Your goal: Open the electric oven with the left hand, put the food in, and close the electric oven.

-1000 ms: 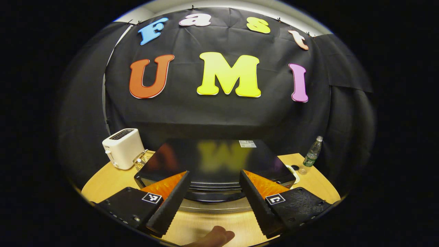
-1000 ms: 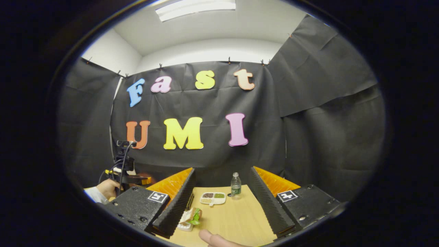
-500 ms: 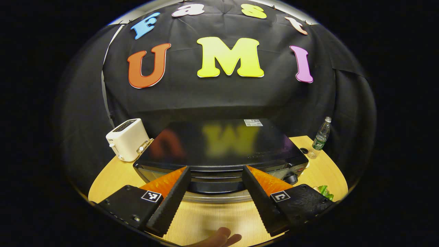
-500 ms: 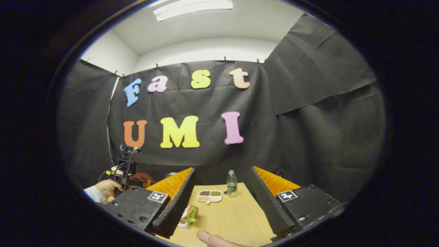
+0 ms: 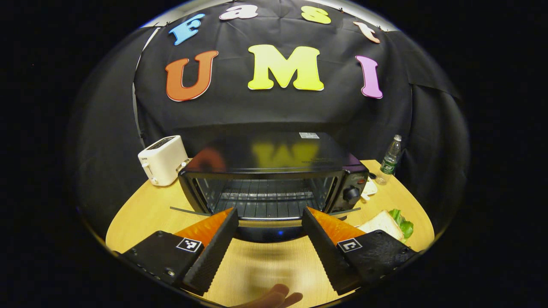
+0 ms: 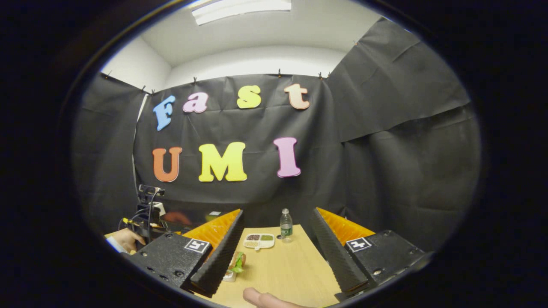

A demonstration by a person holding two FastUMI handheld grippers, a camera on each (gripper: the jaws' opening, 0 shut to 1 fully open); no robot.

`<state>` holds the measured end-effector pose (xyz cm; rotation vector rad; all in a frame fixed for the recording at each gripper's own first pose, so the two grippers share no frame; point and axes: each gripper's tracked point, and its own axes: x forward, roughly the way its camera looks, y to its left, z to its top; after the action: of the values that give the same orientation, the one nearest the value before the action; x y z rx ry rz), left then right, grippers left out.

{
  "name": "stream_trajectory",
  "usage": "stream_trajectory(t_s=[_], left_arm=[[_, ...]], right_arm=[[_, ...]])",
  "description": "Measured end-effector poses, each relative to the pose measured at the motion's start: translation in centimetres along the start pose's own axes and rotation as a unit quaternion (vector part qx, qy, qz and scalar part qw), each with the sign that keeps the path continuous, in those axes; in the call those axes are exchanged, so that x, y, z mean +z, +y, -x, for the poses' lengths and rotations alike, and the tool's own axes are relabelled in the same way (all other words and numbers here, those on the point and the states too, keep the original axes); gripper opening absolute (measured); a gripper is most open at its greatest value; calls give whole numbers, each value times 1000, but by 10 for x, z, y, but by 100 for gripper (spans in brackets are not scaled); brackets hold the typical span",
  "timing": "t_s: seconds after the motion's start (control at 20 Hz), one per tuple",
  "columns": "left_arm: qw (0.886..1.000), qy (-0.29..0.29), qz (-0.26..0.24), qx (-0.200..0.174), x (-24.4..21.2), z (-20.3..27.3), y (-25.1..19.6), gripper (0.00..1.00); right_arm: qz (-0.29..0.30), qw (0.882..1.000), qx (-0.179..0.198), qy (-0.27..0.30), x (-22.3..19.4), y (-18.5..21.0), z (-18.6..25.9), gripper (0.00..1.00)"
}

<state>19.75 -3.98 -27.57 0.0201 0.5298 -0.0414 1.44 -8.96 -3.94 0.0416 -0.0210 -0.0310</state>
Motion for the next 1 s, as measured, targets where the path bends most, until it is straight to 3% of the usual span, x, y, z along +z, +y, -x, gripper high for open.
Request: stream_trajectory(t_s=[0.3, 0.6, 0.65, 0.7, 0.85, 1.0], left_arm=[[1000, 5, 4, 1, -55, 20, -3, 99], [1000, 16, 23, 0, -110, 23, -13, 96], [999, 21, 27, 0, -118, 21, -14, 82], [999, 25, 28, 1, -126, 19, -14, 95], [999, 35, 36, 2, -146, 11, -16, 94], [999, 8, 38, 2, -144, 10, -18, 94]], right_arm=[[-13, 999, -5, 31, -14, -3, 7, 95], [-9, 1000, -5, 21, -6, 11, 13, 95], [-7, 1000, -3, 21, -6, 14, 15, 95], [-5, 1000, 0, 20, -6, 17, 15, 95], [-3, 1000, 3, 24, -8, 21, 17, 95], [-2, 1000, 1, 21, -6, 19, 19, 94]])
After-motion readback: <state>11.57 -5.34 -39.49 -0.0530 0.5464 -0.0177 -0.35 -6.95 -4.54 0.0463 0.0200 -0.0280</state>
